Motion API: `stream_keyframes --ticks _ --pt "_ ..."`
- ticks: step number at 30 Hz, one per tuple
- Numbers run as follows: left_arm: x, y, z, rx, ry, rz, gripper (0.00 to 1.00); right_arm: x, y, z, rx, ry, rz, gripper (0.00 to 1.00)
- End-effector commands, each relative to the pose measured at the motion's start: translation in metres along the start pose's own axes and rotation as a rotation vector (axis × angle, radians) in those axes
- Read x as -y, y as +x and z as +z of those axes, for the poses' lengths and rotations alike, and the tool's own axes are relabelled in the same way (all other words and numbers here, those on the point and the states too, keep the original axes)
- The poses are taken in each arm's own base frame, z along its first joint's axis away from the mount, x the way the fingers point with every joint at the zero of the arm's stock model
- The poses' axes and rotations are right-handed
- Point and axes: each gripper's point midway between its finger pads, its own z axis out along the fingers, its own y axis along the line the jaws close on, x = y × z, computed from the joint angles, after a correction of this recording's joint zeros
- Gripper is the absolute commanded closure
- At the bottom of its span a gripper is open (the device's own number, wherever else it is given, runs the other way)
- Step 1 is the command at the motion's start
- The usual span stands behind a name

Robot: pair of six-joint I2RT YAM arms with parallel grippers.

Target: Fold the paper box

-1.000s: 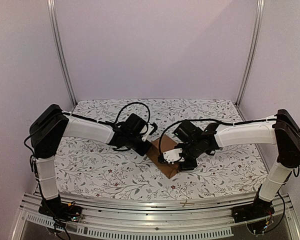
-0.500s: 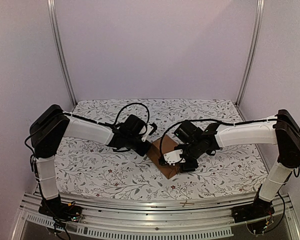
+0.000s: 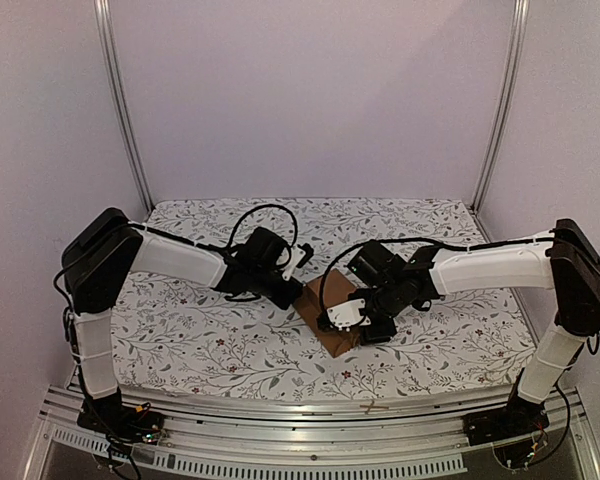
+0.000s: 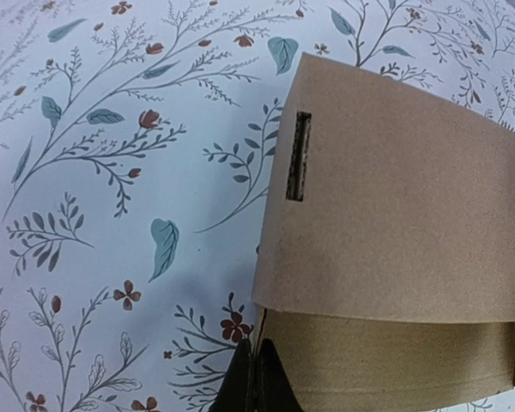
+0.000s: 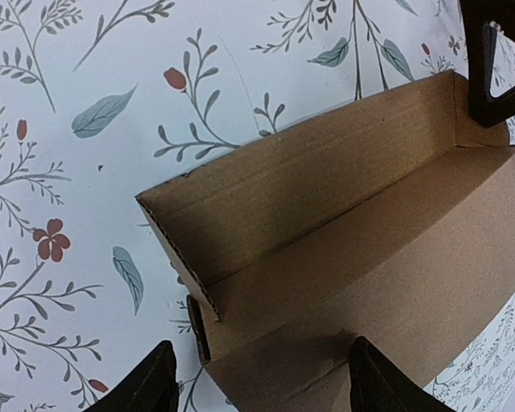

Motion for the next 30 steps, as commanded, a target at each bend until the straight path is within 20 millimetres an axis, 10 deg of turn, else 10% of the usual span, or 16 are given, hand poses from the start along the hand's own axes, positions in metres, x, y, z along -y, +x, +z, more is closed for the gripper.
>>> stream_keyframes --ticks 1,30 --pt "0.016 -0.039 -0.002 0.103 0.081 0.02 1.0 -0.054 0.026 0.024 -0.087 -0.217 -0.001 0.34" --pt "0.025 -0.043 0.016 -0.14 0.114 0.057 1.0 -0.058 0.029 0.028 -0.105 -0.244 -0.014 0.38"
